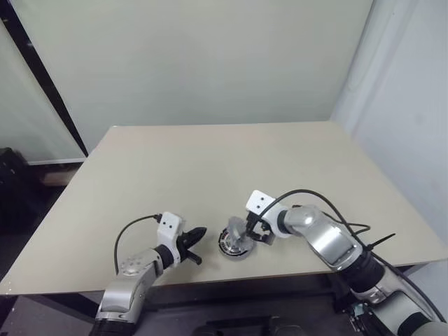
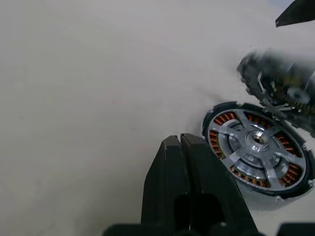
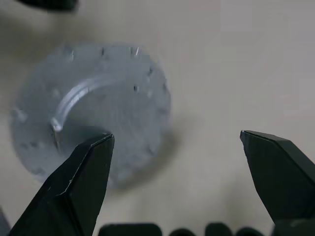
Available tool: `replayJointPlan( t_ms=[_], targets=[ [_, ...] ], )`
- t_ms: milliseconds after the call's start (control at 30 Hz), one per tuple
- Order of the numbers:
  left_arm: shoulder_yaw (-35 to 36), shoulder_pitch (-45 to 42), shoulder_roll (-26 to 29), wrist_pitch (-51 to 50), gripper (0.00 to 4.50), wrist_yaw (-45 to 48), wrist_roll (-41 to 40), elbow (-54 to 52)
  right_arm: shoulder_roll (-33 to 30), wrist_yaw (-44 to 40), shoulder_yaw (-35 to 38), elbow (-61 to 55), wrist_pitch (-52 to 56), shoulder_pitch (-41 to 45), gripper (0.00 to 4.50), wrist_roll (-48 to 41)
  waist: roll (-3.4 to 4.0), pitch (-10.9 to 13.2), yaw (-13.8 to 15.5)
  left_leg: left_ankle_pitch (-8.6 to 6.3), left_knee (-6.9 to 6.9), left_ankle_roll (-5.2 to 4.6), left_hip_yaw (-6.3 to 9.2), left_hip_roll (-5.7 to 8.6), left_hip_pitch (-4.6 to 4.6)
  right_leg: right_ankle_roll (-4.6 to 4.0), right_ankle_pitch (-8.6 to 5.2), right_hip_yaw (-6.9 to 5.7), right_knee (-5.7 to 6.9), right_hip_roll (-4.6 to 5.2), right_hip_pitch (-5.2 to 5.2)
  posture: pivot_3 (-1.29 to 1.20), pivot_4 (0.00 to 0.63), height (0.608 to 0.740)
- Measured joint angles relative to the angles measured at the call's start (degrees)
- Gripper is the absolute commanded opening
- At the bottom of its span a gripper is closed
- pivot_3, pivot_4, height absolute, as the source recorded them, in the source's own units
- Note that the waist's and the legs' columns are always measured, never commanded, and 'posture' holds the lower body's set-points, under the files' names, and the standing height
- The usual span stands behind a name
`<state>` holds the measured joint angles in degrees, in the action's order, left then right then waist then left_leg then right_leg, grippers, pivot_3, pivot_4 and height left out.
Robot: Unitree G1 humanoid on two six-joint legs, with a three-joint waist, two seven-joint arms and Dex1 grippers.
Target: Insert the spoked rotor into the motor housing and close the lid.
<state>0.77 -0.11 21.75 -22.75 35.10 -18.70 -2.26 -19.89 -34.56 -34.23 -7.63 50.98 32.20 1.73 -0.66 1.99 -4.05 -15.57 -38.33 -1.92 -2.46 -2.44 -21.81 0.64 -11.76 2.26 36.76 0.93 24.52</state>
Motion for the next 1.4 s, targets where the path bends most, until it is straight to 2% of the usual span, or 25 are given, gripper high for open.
replayJointPlan(
  t_ms=[133, 433, 667, 900, 1233, 1400],
  targets=[
    [0.0, 0.01, 0.11, 0.0, 0.0, -0.02, 0.0, -0.13, 3.39, 0.91, -0.36, 3.42, -2.76, -1.91, 4.49, 0.23, 0.01, 0.0, -0.01, 0.0, 0.01, 0.0, -0.01, 0.0, 0.0, 0.0, 0.0, 0.0, 0.01, 0.0, 0.01, 0.0, 0.0, 0.74],
    [-0.02, 0.24, 0.49, -0.01, 0.0, -0.09, 0.0, -1.24, 5.64, 0.07, 0.95, 6.97, -9.58, -3.78, 4.49, -0.43, 0.01, 0.01, -0.01, 0.0, 0.02, 0.01, 0.0, -0.01, 0.0, 0.01, 0.01, -0.01, 0.02, -0.02, 0.01, 0.0, 0.0, 0.74],
    [-0.06, 0.5, 0.5, 0.0, 0.0, -0.09, 0.06, -1.49, 2.15, -8.08, 7.3, 9.28, -14.07, -2.97, 4.49, -5.17, 0.01, 0.0, 0.0, 0.0, -0.02, 0.0, -0.02, 0.02, 0.06, 0.0, 0.0, 0.0, 0.02, -0.01, -0.07, 0.0, 0.0, 0.74],
    [-0.19, 0.52, 0.59, -0.01, 0.0, -0.04, 0.08, -1.66, -1.69, -16.62, 6.87, 16.37, -24.4, -0.48, 4.49, -4.22, 0.01, 0.01, -0.02, 0.0, 0.0, 0.0, -0.04, 0.01, 0.12, 0.0, 0.01, 0.0, 0.04, -0.05, -0.12, 0.0, 0.0, 0.74],
    [-0.21, 1.7, 1.69, -0.56, 0.0, -0.02, 0.07, -3.64, 1.47, -22.54, 6.03, 23.03, -27.33, -0.05, 4.49, -3.83, 0.02, 0.01, 0.0, 0.0, -0.01, 0.0, -0.04, 0.01, 0.12, 0.03, 0.03, 0.01, 0.06, -0.04, -0.11, 0.0, 0.0, 0.74],
    [-0.2, 1.77, 2.3, -1.08, 0.0, -0.02, 0.06, -4.67, 3.99, -22.79, 6.02, 26.32, -29.01, 1.06, 4.49, -3.69, 0.02, 0.01, 0.01, 0.01, -0.02, 0.01, -0.04, 0.01, 0.14, 0.03, 0.03, 0.01, 0.1, -0.04, -0.12, 0.0, 0.0, 0.74]
  ],
)
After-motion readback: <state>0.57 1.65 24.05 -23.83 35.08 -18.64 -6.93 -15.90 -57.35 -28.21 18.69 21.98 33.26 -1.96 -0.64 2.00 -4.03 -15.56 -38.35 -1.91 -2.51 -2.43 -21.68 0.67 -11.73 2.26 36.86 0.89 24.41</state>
